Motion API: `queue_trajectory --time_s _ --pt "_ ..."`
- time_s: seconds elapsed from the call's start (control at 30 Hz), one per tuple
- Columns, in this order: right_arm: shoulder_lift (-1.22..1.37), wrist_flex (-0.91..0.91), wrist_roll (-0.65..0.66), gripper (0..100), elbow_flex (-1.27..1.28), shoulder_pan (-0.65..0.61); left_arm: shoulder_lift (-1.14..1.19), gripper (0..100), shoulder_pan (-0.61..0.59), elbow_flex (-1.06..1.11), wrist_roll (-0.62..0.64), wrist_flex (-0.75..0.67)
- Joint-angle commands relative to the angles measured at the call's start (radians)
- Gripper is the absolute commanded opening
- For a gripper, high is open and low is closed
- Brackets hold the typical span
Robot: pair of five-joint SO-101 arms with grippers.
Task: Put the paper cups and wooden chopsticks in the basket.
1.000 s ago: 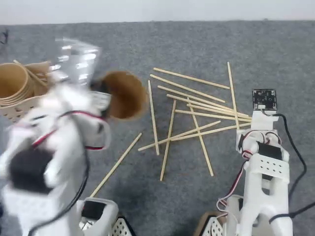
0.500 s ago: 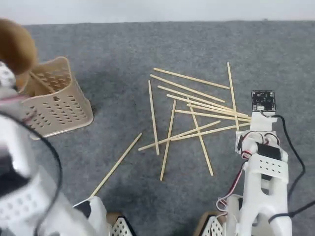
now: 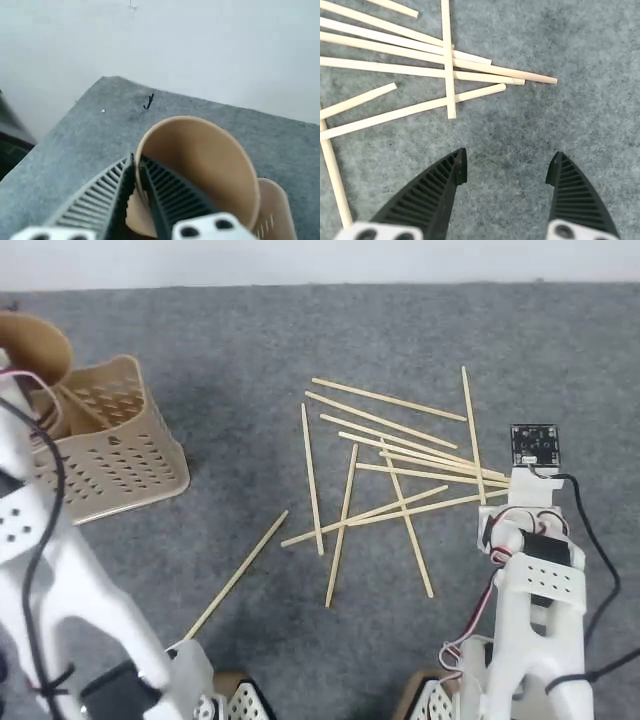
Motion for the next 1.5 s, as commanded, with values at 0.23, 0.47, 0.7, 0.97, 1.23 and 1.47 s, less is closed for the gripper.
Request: queue_trajectory --time_s 0.23,0.47,0.7,0.97,1.23,1.47 --pt "-0.002 -0.016 0.114 27.0 0.032 -0.110 -0.005 15 -0.127 -0.058 0.040 0.140" --pt "-0.002 -0.016 0.115 27.0 0.032 -0.113 0.006 38 -0.301 -0.065 0.080 0.086" --pt "-0.002 -0.016 0.115 27.0 0.034 -0.116 0.008 38 -0.311 0.024 0.074 0.002" --pt "-0.004 -0.015 0.115 27.0 0.048 -0.116 0.015 38 -0.170 -0.120 0.023 0.133" --pt "-0.004 -0.016 0.115 27.0 0.048 -0.117 0.525 37 -0.157 -0.680 0.011 0.554" --pt "-0.004 -0.016 0.115 27.0 0.048 -0.117 0.948 37 -0.190 -1.182 0.006 0.750"
